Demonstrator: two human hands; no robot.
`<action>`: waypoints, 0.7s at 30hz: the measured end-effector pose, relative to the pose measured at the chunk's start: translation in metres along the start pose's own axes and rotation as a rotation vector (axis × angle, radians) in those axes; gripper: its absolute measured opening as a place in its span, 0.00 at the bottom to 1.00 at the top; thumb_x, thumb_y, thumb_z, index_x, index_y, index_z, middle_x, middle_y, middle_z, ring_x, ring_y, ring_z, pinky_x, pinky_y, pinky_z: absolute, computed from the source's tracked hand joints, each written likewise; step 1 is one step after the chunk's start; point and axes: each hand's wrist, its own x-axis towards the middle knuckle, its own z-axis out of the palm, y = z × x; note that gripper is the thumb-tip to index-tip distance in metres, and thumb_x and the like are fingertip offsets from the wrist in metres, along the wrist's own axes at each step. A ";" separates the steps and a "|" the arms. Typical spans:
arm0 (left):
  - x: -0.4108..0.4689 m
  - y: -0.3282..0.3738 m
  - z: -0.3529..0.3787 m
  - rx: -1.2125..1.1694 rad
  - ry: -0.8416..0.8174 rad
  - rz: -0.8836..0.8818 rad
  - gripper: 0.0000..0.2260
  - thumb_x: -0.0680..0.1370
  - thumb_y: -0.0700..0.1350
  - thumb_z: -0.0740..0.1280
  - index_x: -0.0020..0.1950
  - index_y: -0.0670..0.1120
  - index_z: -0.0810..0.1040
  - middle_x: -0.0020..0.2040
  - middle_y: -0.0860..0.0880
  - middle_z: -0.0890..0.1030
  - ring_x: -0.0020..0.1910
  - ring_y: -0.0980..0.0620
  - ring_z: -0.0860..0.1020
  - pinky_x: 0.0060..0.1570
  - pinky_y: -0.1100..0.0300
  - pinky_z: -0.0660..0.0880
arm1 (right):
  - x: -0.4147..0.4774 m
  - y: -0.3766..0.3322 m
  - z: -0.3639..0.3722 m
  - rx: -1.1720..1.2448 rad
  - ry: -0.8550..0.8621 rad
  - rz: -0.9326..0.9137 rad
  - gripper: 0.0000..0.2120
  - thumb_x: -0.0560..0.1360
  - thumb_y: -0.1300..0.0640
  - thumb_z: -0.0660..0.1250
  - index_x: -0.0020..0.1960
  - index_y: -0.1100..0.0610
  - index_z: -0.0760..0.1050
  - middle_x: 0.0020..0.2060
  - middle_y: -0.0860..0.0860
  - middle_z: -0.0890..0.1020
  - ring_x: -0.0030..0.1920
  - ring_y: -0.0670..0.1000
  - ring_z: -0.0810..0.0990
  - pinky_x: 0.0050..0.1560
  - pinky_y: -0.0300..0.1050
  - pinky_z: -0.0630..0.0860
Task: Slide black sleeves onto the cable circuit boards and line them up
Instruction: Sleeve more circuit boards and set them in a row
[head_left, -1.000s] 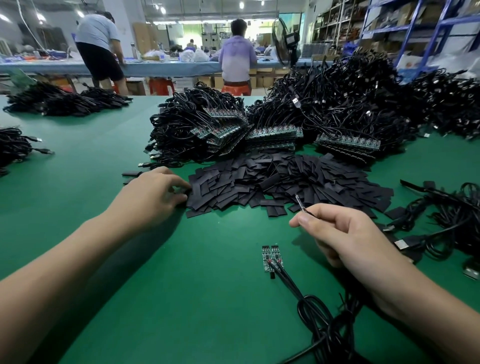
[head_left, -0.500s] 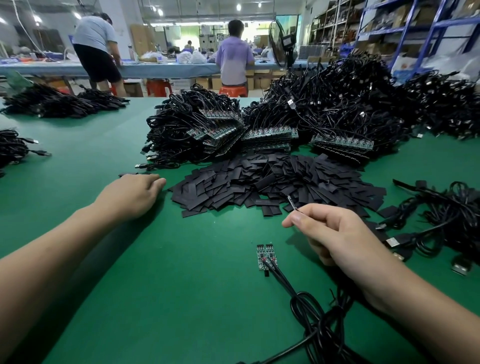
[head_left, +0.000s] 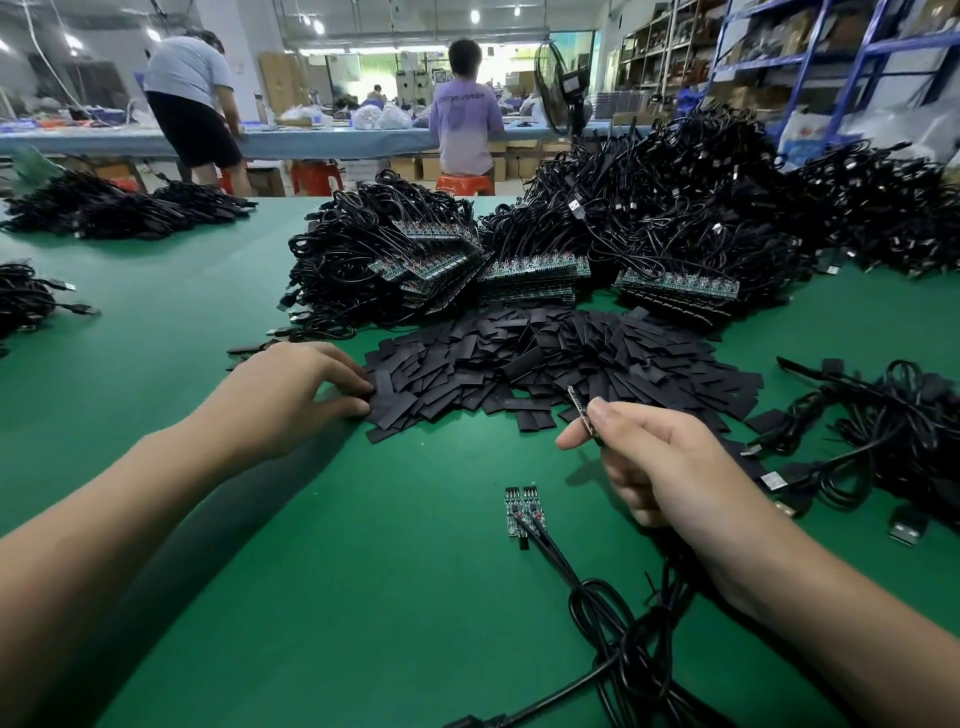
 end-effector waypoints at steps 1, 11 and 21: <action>-0.002 0.004 0.000 0.025 0.018 0.013 0.09 0.77 0.53 0.73 0.55 0.54 0.87 0.59 0.58 0.83 0.57 0.53 0.80 0.55 0.55 0.76 | 0.000 0.000 0.000 0.001 -0.003 -0.004 0.21 0.73 0.35 0.62 0.46 0.49 0.85 0.25 0.41 0.66 0.26 0.44 0.62 0.26 0.34 0.61; -0.010 0.030 -0.005 0.167 0.130 -0.001 0.04 0.78 0.55 0.71 0.48 0.56 0.84 0.46 0.57 0.84 0.46 0.48 0.82 0.40 0.55 0.76 | 0.000 0.002 0.000 -0.039 -0.002 -0.044 0.16 0.81 0.42 0.63 0.46 0.49 0.84 0.26 0.41 0.65 0.26 0.45 0.61 0.26 0.34 0.61; -0.017 0.127 -0.004 -0.999 -0.065 -0.007 0.09 0.73 0.50 0.73 0.49 0.49 0.87 0.34 0.54 0.85 0.31 0.60 0.80 0.35 0.73 0.72 | -0.003 0.003 0.002 -0.036 -0.012 -0.160 0.12 0.81 0.51 0.67 0.45 0.56 0.83 0.22 0.37 0.75 0.22 0.35 0.72 0.26 0.23 0.64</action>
